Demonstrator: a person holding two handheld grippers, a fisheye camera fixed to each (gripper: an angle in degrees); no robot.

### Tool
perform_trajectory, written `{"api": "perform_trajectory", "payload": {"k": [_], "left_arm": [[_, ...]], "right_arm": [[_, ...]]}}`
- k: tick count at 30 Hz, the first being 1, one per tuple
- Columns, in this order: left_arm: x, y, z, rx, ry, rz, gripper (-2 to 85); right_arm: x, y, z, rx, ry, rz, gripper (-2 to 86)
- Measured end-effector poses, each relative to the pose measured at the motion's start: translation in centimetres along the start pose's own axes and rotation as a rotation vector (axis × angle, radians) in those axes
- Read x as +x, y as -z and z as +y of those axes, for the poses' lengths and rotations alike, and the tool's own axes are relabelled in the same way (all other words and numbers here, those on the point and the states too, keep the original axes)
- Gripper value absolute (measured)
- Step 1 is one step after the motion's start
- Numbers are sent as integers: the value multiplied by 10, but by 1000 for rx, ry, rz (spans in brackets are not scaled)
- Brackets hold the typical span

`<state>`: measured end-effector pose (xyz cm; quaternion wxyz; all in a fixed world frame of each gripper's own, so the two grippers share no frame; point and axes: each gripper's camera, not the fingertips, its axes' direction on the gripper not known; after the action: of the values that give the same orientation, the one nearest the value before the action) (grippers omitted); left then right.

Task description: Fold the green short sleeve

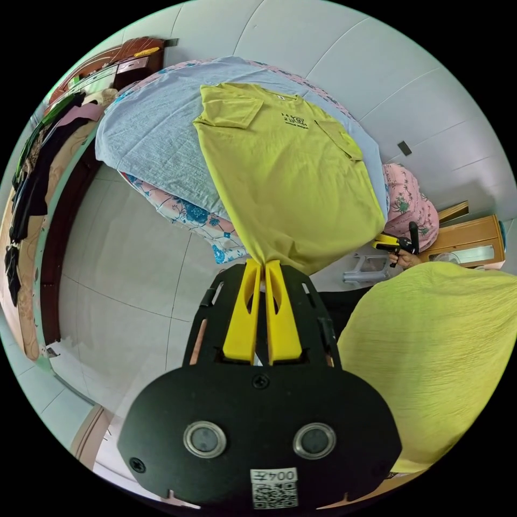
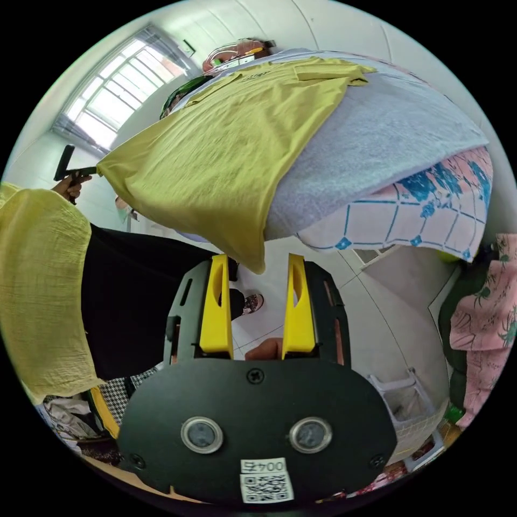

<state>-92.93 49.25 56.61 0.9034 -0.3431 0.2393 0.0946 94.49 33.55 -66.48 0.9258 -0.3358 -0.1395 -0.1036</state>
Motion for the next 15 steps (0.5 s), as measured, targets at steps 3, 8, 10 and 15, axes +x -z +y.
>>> {"api": "perform_trajectory", "payload": {"k": [3,8,10,15], "left_arm": [[7,4,-9,-6,5,-14,16],[10,8,-22,-8,23,-25,15],[10,8,-27,-12,23,-30,14],[2,8,-42,-15,25,-32,12]], "right_arm": [[4,-6,-9,-27,46,-37,152],[11,-15,-17,-57,85,-69,133],[14,-14,-17,-56,84,-93,115],[28,-2,-10,-39,43,-123,44]]}}
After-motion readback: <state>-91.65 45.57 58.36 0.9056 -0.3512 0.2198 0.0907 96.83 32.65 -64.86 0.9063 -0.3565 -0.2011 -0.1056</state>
